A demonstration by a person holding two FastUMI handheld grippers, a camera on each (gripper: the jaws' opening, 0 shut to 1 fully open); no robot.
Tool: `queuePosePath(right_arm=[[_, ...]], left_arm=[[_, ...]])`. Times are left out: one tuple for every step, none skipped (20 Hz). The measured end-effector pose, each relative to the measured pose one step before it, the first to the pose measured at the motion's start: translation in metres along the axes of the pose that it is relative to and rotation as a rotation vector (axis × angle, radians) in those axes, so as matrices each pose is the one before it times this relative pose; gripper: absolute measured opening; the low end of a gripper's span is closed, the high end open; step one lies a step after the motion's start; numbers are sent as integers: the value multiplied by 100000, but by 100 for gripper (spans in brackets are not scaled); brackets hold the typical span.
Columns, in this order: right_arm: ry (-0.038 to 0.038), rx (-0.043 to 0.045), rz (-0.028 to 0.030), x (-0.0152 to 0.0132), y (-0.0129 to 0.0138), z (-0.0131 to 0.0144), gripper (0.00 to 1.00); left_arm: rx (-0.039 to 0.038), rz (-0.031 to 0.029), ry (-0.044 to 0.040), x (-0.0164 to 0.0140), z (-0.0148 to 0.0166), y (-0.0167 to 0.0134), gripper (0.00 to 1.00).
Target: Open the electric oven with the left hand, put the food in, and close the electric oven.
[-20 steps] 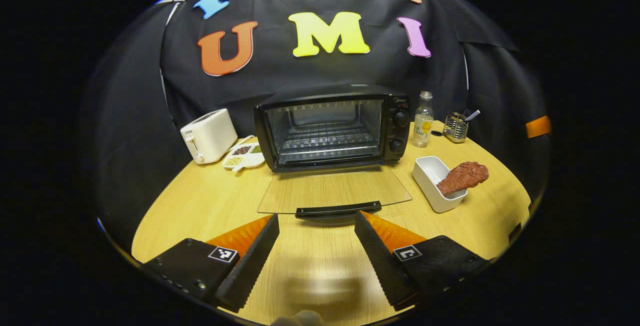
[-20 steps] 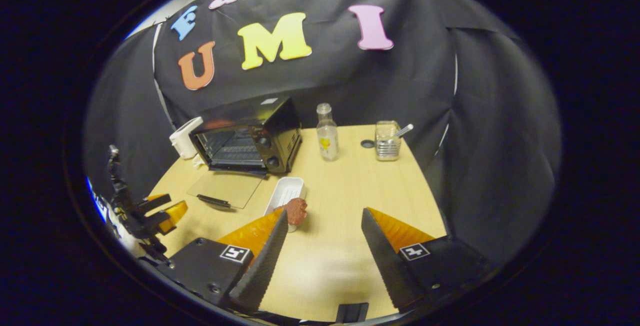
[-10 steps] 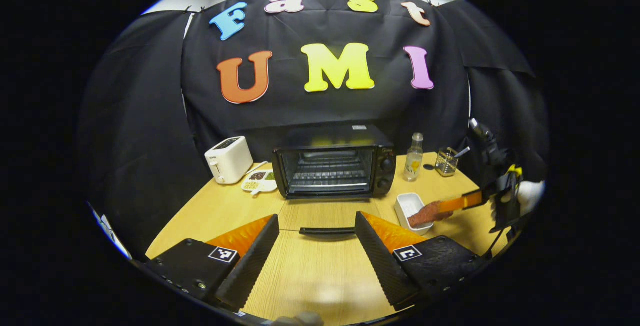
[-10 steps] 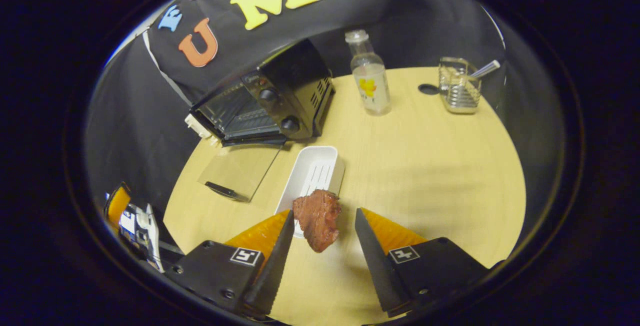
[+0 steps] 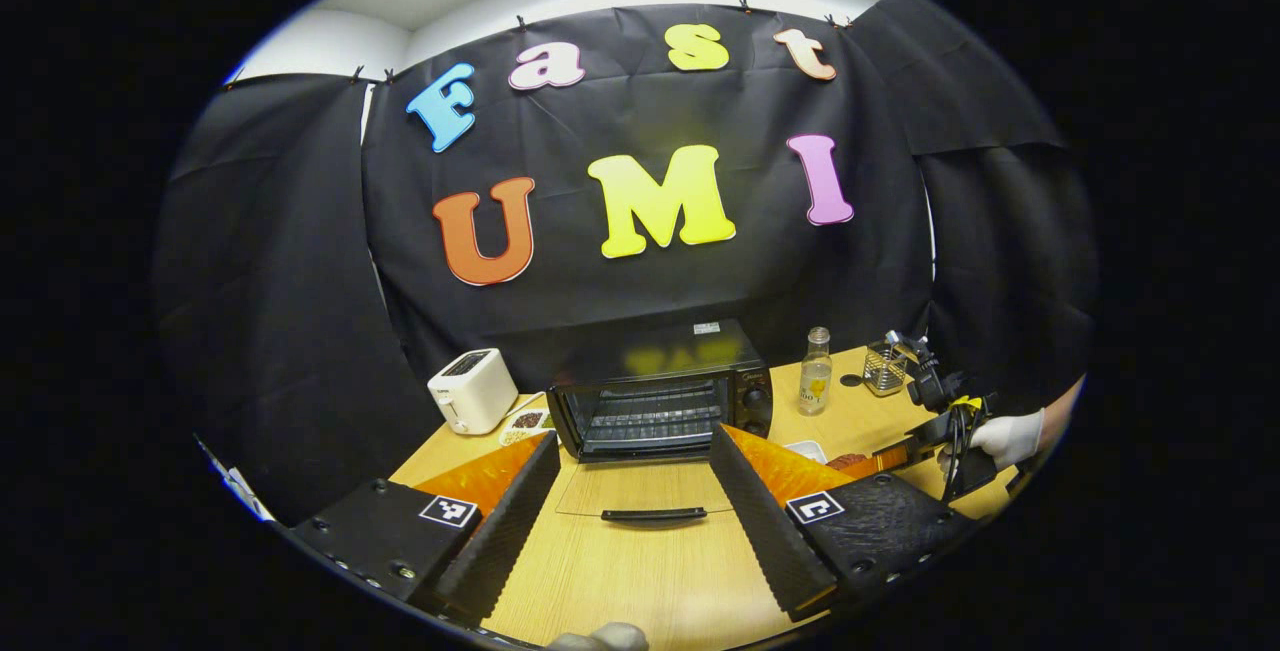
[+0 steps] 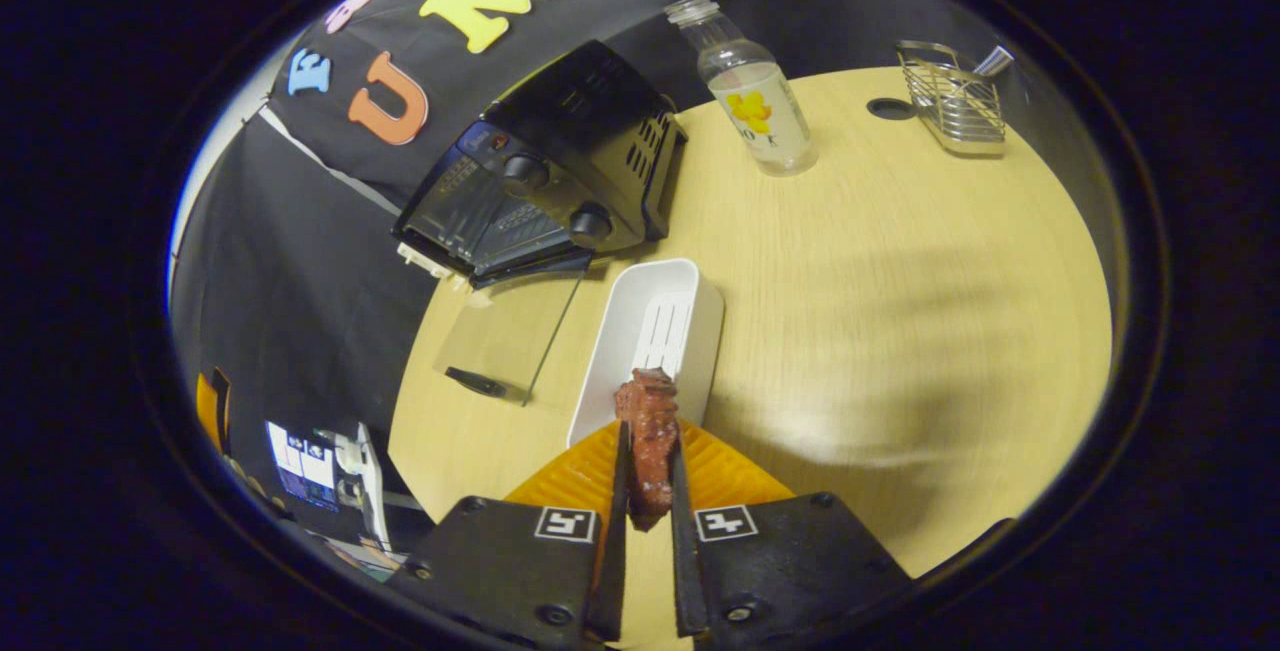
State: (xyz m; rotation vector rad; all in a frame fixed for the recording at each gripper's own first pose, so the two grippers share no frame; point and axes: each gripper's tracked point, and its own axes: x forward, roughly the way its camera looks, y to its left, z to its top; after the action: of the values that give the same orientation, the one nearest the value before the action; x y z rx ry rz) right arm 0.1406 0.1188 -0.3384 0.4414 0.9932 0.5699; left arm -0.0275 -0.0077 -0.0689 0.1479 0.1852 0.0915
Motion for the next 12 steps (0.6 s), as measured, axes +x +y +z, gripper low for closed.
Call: queuePosePath(right_arm=[[281, -100, 245, -83, -26, 132, 18], [25, -196, -433, -208, 52, -24, 17], [-630, -371, 80, -194, 317, 211, 12], [-826, -166, 48, -222, 273, 162, 16], [-1350, 35, -473, -264, 313, 234, 15], [-1381, -189, -635, -489, 391, 288, 15], [-1567, -316, -664, -370, 468, 240, 12], [-2275, 33, -540, -354, 577, 392, 15], [-2211, 659, -196, -373, 786, 359, 15], [-2421, 934, -386, -288, 887, 351, 15], [-2433, 796, -980, -235, 823, 342, 15], [-2544, 873, -1177, -161, 815, 216, 15]], left_arm=[[-742, -98, -232, 18, 81, 47, 96], [-612, -35, -526, 2, 144, 118, 96], [62, -24, -302, 2, 92, 241, 96], [451, 368, -684, 14, 149, 519, 96], [-44, -295, -665, 141, 82, 448, 96], [-493, -76, -785, 11, 103, 485, 96], [-714, -416, -1078, 191, 120, 578, 96], [-433, -275, -1274, 175, 34, 522, 96], [-66, -482, -1385, 185, 154, 661, 96], [-166, -1048, -636, 238, -216, 552, 96], [-547, -1245, 299, 182, -282, 645, 96], [-1235, -2214, 1099, -3, -617, 467, 96]])
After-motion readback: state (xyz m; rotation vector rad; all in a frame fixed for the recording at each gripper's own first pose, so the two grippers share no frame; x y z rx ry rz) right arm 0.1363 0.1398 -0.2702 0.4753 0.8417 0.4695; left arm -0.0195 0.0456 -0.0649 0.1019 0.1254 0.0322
